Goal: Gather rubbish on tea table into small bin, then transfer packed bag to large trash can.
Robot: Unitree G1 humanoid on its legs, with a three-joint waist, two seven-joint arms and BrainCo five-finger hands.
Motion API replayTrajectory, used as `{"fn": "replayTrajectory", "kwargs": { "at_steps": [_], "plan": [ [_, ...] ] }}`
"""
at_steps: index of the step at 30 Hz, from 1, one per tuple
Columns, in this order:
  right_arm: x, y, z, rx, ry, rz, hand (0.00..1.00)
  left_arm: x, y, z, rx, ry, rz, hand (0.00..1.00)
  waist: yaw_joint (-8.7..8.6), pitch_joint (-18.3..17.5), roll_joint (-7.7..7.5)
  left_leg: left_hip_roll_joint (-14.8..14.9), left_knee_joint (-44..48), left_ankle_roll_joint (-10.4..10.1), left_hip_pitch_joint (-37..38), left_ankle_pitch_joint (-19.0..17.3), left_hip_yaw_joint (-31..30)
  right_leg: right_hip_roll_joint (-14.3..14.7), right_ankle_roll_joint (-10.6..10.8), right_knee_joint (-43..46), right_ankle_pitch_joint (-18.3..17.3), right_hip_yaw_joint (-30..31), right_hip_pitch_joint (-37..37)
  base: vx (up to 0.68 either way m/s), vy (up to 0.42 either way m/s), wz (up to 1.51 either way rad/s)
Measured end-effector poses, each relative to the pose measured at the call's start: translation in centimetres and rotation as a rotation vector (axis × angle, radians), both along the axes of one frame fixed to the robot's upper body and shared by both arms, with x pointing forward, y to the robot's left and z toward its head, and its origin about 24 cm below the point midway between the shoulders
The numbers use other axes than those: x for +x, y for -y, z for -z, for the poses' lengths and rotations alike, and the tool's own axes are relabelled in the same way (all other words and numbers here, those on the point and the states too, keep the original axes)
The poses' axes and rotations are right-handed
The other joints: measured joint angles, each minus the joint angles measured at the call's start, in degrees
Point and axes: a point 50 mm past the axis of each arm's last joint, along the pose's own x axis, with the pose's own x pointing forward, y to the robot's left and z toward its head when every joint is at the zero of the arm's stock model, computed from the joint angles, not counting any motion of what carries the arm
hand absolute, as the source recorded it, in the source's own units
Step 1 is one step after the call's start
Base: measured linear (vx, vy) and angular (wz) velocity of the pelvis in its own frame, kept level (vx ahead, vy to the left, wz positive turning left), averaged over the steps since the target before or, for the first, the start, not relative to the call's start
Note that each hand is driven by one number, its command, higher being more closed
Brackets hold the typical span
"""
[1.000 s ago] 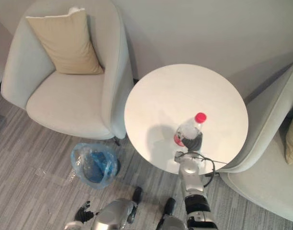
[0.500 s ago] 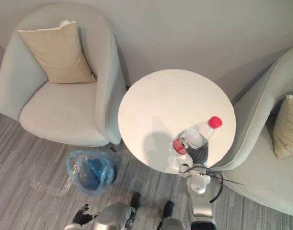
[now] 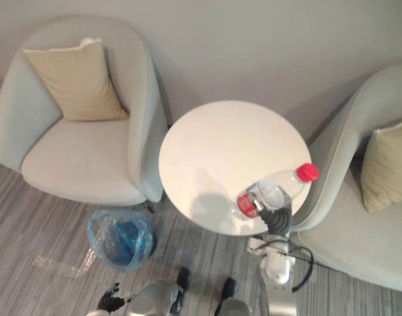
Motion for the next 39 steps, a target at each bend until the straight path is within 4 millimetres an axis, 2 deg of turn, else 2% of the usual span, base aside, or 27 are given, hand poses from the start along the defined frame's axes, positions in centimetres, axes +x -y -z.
{"fn": "replayTrajectory", "kwargs": {
  "at_steps": [1, 2, 3, 4, 5, 6, 7, 8, 9, 10, 11, 12, 14, 17, 18, 20, 21, 22, 23, 24, 26, 28, 29, 31, 33, 35, 39],
  "plan": [
    [0.2, -0.2, -0.1, 0.006, 0.007, -0.003, 1.0, 0.1, -0.4, 0.1, 0.011, -0.012, -0.011, 0.0, -0.64, -0.76, -1.38, -0.11, -2.24, 1.53, 0.09, -1.59, 4.17, -1.95, -0.86, -1.4, -0.2, -0.95, -0.85, -0.12, -0.011, 0.79],
    [0.6, 0.1, -0.5, -0.004, 0.026, 0.004, 1.0, 0.5, -0.4, 0.1, 0.014, -0.007, -0.012, 0.0, -1.81, -0.72, -1.23, 2.87, 8.37, 5.04, -3.39, -4.41, 11.35, -3.47, -0.02, -1.43, 1.07, -4.28, -1.36, -0.12, -0.011, 0.8],
    [0.7, 0.2, -0.6, -0.009, 0.025, 0.005, 1.0, 0.4, -0.5, 0.1, 0.015, -0.009, -0.012, 0.0, -1.94, -0.97, -0.65, 4.45, 10.56, 4.67, -3.5, -4.7, 13.35, -3.47, 0.18, -1.35, 1.33, -5.09, -1.31, -0.05, 0.058, 0.8],
    [0.8, 0.5, -0.6, -0.018, 0.022, 0.017, 1.0, 0.2, -0.6, 0.1, 0.021, -0.017, -0.013, 0.0, -2.86, -1.72, 0.54, 9.47, 13.08, 2.83, -1.56, -5.57, 19.17, -3.86, 0.19, -0.91, 1.34, -7.67, -0.95, 0.01, 0.088, 0.59],
    [0.8, 0.6, -0.6, -0.018, 0.023, 0.024, 1.0, 0.3, -0.6, 0.1, 0.023, -0.011, -0.013, 0.0, -3.25, -1.94, 0.85, 11.37, 12.69, 2.26, -0.41, -5.76, 21.3, -4.27, 0.2, -0.73, 1.35, -8.77, -0.65, 0.03, 0.17, 1.15],
    [0.9, 0.9, -0.4, -0.018, 0.015, 0.035, 1.0, 0.6, -0.8, 0.0, 0.043, -0.006, 0.015, 0.0, -4.62, -2.51, 1.73, 15.79, 9.49, 0.21, 2.76, -4.63, 26.3, -5.72, 0.38, 0.45, 1.46, -12.76, -0.02, 0.02, 0.167, 0.98],
    [1.0, 1.0, -0.4, -0.019, 0.013, 0.04, 1.0, 0.6, -0.7, 0.0, 0.047, -0.007, 0.023, 0.0, -5.05, -2.69, 2.01, 16.73, 7.8, -0.97, 3.66, -3.46, 26.97, -6.08, 0.44, 0.86, 1.48, -13.92, 0.03, 0.03, 0.251, 1.32],
    [1.2, 1.4, -0.4, -0.019, 0.01, 0.057, 1.0, 0.7, -0.3, 0.0, 0.044, -0.002, 0.047, 0.0, -5.44, -3.09, 2.68, 16.28, 1.92, -5.69, 5.38, -1.67, 26.45, -7.25, 1.76, 1.02, 2.32, -16.54, 0.29, 0.0, 0.374, 1.31],
    [1.3, 1.4, 0.0, -0.009, -0.006, 0.068, 1.0, 1.2, -0.1, -0.2, 0.046, 0.012, 0.074, 0.0, -5.79, -3.19, 2.44, 14.0, -2.03, -6.87, 6.62, -0.98, 25.82, -8.62, 3.63, -0.49, 3.79, -19.47, 2.12, 0.0, 0.325, 1.28],
    [1.4, 1.4, 0.3, -0.004, -0.018, 0.068, 1.0, 1.2, 0.1, -0.2, 0.04, 0.015, 0.086, 0.0, -5.79, -3.13, 1.95, 13.12, -3.08, -7.13, 7.08, -0.69, 25.33, -9.06, 3.9, -1.13, 4.36, -20.14, 2.79, -0.03, 0.38, 1.02],
    [1.9, 1.0, 1.2, 0.011, -0.066, 0.06, 1.0, 1.2, 0.6, -0.2, 0.016, 0.021, 0.098, 0.0, -4.75, -2.81, 0.71, 11.34, -3.93, -6.73, 8.24, -0.22, 24.09, -9.94, 3.92, -2.75, 6.29, -21.23, 5.04, -0.03, 0.228, 0.48],
    [2.0, 0.6, 1.6, 0.022, -0.085, 0.052, 1.0, 1.1, 0.4, -0.2, 0.02, 0.017, 0.111, 0.0, -4.33, -2.95, 0.43, 10.86, -3.71, -6.65, 8.5, -0.19, 23.62, -10.24, 3.75, -3.16, 6.89, -21.49, 5.45, -0.04, 0.286, 0.48],
    [2.3, -1.4, 2.7, 0.015, -0.137, -0.018, 1.0, 0.9, 0.7, 0.0, 0.017, 0.005, 0.141, 0.0, -3.48, -3.11, 0.17, 9.74, -2.7, -6.2, 9.29, -0.29, 22.63, -10.61, 2.91, -3.83, 8.85, -20.84, 7.5, -0.02, 0.21, 0.26],
    [2.3, -2.8, 3.1, 0.013, -0.166, -0.084, 1.0, 0.7, 0.7, 0.1, 0.014, -0.003, 0.135, 0.0, -3.37, -2.88, 0.42, 8.79, -0.85, -4.07, 9.14, -1.87, 21.27, -12.42, 2.39, 0.26, 8.78, -20.65, 7.52, 0.0, 0.151, 0.19],
    [2.2, -2.9, 3.3, 0.014, -0.177, -0.092, 1.0, 0.5, 0.7, 0.1, 0.013, -0.008, 0.133, 0.0, -3.55, -2.83, 0.51, 8.38, 0.11, -3.57, 9.2, -2.78, 20.32, -13.41, 1.05, 3.49, 7.9, -19.35, 7.18, 0.0, 0.144, 0.38],
    [2.0, -2.6, 3.5, 0.0, -0.189, -0.101, 1.0, 0.3, 0.5, 0.1, 0.013, -0.01, 0.121, 0.0, -3.98, -2.26, 0.49, 7.21, 2.6, -2.46, 9.31, -5.95, 16.93, -15.76, -2.71, 14.55, 5.79, -10.15, 3.9, -0.02, 0.136, 0.53],
    [1.8, -2.5, 3.8, -0.001, -0.199, -0.103, 1.0, 0.1, 0.1, 0.1, 0.019, -0.012, 0.103, 0.0, -4.6, -1.57, 0.19, 7.04, 4.21, -1.93, 9.56, -7.79, 14.49, -14.79, -1.57, 20.55, 1.34, -1.81, 0.99, -0.02, 0.058, 0.6],
    [1.6, -2.6, 3.9, 0.004, -0.203, -0.106, 1.0, 0.0, -0.1, 0.1, 0.022, -0.015, 0.092, 0.0, -4.93, -1.51, -0.07, 6.86, 4.67, -2.08, 9.37, -8.32, 13.57, -13.53, -0.47, 21.71, -0.96, 0.61, 0.29, 0.01, 0.016, 0.88],
    [1.3, -2.9, 4.2, 0.008, -0.218, -0.123, 1.0, -0.1, -0.6, 0.1, 0.018, -0.011, 0.041, 0.0, -4.98, -1.12, -1.35, 6.54, 5.9, -2.0, 8.99, -9.09, 10.96, -7.9, 0.07, 23.12, -7.16, 6.13, -2.14, 0.03, -0.038, 0.71],
    [1.3, -3.1, 4.2, 0.007, -0.219, -0.138, 1.0, -0.1, -0.7, 0.1, 0.016, -0.01, 0.029, 0.0, -4.92, -0.98, -1.5, 6.55, 6.3, -1.84, 8.79, -9.19, 10.15, -6.02, -0.12, 22.99, -8.22, 6.62, -3.13, 0.05, -0.051, 0.87],
    [1.3, -3.7, 4.3, 0.0, -0.224, -0.182, 1.0, -0.3, -0.8, 0.2, 0.016, -0.021, 0.021, 0.0, -5.3, -1.0, -1.68, 6.48, 7.69, -2.6, 8.02, -10.09, 6.22, 0.33, 0.08, 19.27, -8.78, 7.92, -7.12, 0.09, -0.093, 0.94],
    [1.0, -3.5, 4.5, -0.005, -0.23, -0.183, 1.0, -0.3, -1.0, 0.2, 0.021, -0.026, 0.021, 0.0, -5.73, -1.1, -1.98, 5.61, 11.34, -3.52, 6.35, -12.14, 2.7, 1.52, -0.33, 15.02, -5.56, 8.26, -6.55, 0.13, -0.163, 1.08],
    [0.7, -2.8, 4.8, -0.027, -0.254, -0.179, 1.0, -0.2, -0.1, 0.3, 0.001, -0.022, 0.022, 0.0, -5.21, -1.76, -0.22, 6.56, 13.13, -4.35, 5.82, -13.22, 0.61, 2.17, -0.44, 14.97, -6.56, 6.21, -5.35, 0.23, -0.183, 1.07],
    [0.5, -2.5, 5.1, -0.037, -0.268, -0.181, 1.0, -0.3, 0.3, 0.4, -0.012, -0.024, 0.015, 0.0, -4.47, -2.56, 1.1, 7.76, 12.58, -5.08, 4.85, -13.05, -1.6, 2.67, -0.53, 13.74, -6.95, 2.7, -4.26, 0.27, -0.13, 0.72],
    [0.3, -1.9, 5.1, -0.024, -0.271, -0.153, 1.0, -0.3, 0.2, 0.4, -0.01, -0.025, 0.016, 0.0, -4.34, -2.65, 0.99, 9.0, 10.55, -6.6, 5.37, -11.64, -2.17, 3.27, -0.68, 11.3, -6.86, -0.24, -1.82, 0.24, -0.124, 0.74],
    [0.0, -1.4, 5.4, -0.025, -0.284, -0.132, 1.0, -0.3, 0.2, 0.4, -0.009, -0.025, 0.017, 0.0, -4.13, -2.77, 0.78, 9.41, 10.64, -7.09, 6.46, -10.95, -1.68, 3.41, -0.68, 9.3, -6.86, -2.11, 1.53, 0.2, -0.068, 0.66],
    [-0.1, -1.3, 5.5, -0.017, -0.287, -0.124, 1.0, -0.4, 0.0, 0.3, -0.003, -0.023, 0.02, 0.0, -3.26, -3.86, -0.68, 9.63, 13.36, -8.31, 6.65, -9.99, 3.03, 3.05, -1.18, 5.14, -6.24, -2.86, 6.2, 0.16, 0.014, 0.4]
  ]
}}
